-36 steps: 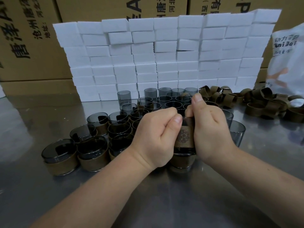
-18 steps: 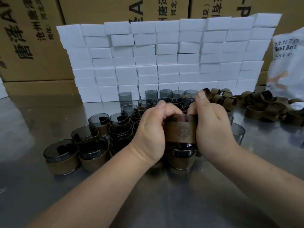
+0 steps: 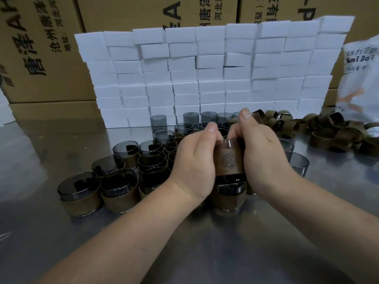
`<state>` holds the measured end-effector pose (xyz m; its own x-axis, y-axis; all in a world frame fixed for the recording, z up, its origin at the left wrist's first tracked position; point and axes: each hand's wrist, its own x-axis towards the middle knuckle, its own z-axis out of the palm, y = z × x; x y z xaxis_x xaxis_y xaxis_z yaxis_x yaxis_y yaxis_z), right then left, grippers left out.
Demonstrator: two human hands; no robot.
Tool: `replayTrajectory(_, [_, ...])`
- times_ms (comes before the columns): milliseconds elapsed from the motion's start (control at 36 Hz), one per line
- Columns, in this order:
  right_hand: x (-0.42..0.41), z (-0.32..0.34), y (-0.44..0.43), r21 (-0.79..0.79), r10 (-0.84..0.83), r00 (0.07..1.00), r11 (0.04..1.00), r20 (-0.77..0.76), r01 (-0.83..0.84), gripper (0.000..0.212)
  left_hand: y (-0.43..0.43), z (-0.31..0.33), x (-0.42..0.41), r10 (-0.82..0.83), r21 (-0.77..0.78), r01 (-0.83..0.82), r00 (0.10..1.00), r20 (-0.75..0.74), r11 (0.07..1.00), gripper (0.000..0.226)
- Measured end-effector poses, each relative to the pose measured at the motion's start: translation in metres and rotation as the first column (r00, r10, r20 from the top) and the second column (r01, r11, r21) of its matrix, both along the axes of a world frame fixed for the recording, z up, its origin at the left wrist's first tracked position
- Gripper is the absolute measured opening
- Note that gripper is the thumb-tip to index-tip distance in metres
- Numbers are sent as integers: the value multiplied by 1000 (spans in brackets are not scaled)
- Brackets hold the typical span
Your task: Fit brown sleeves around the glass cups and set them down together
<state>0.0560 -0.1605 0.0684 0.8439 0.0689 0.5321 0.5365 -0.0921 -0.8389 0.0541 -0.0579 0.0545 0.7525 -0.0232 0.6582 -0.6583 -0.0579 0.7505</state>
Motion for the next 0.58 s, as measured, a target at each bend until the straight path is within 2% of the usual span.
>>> replayTrajectory(111, [1, 2, -1, 8, -33, 999, 999, -30, 34, 54, 5, 3, -1, -198, 20, 198, 980, -15, 980, 33])
replayTrajectory(250, [-3, 4, 3, 19, -30, 999, 999, -18, 30, 52, 3, 3, -1, -60, -41, 59, 998, -17, 997, 40])
replayTrajectory(583, [-6, 11, 8, 34, -24, 999, 999, -41, 25, 51, 6, 10, -3, -22, -40, 22, 1000, -15, 999, 38])
